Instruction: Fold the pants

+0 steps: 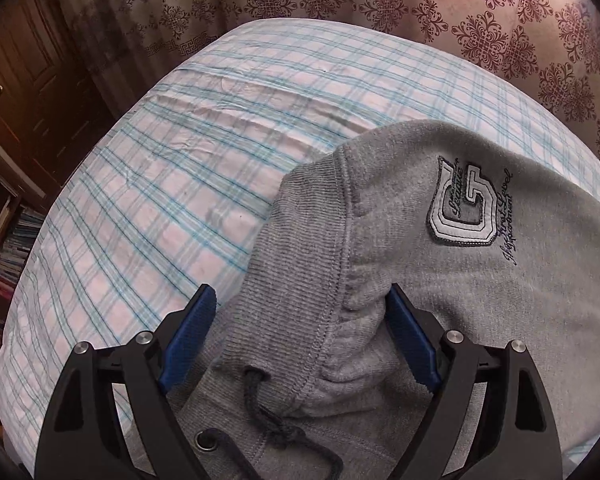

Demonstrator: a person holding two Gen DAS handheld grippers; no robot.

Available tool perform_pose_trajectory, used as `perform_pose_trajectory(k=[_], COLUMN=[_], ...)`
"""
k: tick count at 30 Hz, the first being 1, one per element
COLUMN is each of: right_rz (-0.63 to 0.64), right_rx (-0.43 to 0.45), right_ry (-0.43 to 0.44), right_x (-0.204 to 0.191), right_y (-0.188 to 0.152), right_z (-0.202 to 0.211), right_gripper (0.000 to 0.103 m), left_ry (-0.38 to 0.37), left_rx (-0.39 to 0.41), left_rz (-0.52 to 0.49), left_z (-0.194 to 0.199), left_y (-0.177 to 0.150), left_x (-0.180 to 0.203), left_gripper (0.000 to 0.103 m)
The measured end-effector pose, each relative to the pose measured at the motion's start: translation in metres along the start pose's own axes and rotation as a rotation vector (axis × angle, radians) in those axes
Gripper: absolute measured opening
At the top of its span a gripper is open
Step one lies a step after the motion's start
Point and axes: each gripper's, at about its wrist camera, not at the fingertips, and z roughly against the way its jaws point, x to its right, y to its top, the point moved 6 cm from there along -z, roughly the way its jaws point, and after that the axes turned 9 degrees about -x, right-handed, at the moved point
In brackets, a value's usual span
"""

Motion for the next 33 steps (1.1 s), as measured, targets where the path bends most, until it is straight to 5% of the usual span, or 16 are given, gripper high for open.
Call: perform_pose_trajectory(k=[8,13,16,21,26,30,33], right_rz=[-0.082,-0.131,-0.115,-0.06,-0.041,-0.081,-0.07], right_rx=[-0.021,-0.048,-0.04,-0.012,-0.059,-0.1,-0.126], right_ry=[0.126,0.198,0.206,0.165,0.165,0.264,0.366], right_x=[-0.013,-0.036,-0.053,-0.07,-0.074,-0.073,-0.081], right_y=[0.035,0.063,0.078,0.11,0.137,0.144,0.136], right_z=[0.004,-0.002,-0.005,-0.018,-0.054,-0.077,-0.08], right_gripper=[0.079,0.079,0.079,0.079,0.079,0.079,0.054], left_ry=[-0.12,-0.177,-0.188,-0.087,-0.166,-0.238,-0.302], left_rx=[0.022,-0.055,-0.035,0.025,-0.009,-0.023,-0.057], left_rz=[0.025,0.107,0.121,0.091,0.098,0.08,0.08], left_z=[0.029,0.025,0.031,0.036,0.033,0.036,0.035], left_y=[0.022,0.037,0.044,0.051,0.052,0.051,0.05], left_x=[0.023,0.037,0.04,0.037,0.043,0.063,0.079], left_gripper=[0.087,0.087,0.087,0.087,0.087,0.087,0.087])
